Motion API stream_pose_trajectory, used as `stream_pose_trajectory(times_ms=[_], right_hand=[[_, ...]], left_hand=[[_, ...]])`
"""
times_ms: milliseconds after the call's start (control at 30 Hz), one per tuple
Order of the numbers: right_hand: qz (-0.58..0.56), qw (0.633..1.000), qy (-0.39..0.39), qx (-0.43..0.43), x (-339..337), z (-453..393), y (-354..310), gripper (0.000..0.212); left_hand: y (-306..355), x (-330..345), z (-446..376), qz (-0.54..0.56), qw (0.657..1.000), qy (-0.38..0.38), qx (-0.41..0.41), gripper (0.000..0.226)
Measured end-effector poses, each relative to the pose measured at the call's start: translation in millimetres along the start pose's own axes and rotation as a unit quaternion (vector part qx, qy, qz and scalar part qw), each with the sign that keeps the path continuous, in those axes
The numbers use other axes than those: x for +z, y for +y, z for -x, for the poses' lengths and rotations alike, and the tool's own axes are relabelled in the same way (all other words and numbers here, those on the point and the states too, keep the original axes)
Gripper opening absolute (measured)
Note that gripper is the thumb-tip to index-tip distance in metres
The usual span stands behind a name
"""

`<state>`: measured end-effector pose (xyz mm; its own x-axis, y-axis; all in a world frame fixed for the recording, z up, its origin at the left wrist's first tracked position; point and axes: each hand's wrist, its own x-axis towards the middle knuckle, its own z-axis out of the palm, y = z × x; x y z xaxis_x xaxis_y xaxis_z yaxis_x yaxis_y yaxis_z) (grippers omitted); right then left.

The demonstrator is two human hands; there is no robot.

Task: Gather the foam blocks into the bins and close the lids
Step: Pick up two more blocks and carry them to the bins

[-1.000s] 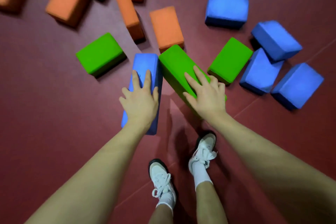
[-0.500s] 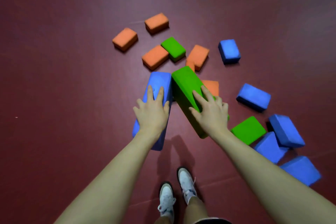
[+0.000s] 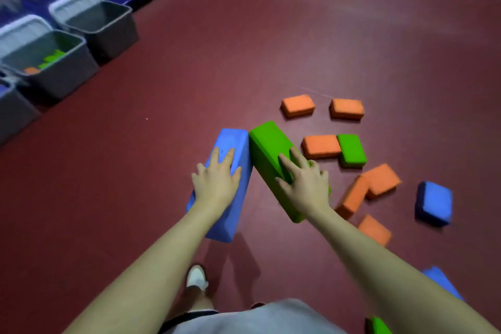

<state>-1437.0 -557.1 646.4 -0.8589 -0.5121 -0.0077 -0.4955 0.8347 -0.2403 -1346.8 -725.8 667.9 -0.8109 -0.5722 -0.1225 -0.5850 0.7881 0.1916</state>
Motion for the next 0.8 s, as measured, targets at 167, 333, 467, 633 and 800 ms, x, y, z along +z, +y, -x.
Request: stream_pose_trajectory(times_ms=[167,333,467,633,800], right_hand=[[0.001,0.993,-0.017,-0.117,8,-60,-96,0.055],[0.010,0.980,-0.033,-0.197,32,-121,-219,0.056],[0.013,0.969,-0.039,-0.245,51,-168,-325,0.056],[-0.005,0.953,-0.047,-0.298,68,-223,-443,0.057],[-0.008,0.938,-0.035,-0.346,75,-275,-525,0.057]], left_hand=[[-87,-32,-25,0.020,0.994,0.045,-0.099,0.053],[-195,-61,-64,0.019,0.981,0.073,-0.179,0.054],[-288,-90,-97,0.011,0.968,0.097,-0.232,0.054],[-388,-127,-129,-0.003,0.952,0.127,-0.279,0.054],[-451,-153,-167,0.007,0.934,0.159,-0.320,0.053]])
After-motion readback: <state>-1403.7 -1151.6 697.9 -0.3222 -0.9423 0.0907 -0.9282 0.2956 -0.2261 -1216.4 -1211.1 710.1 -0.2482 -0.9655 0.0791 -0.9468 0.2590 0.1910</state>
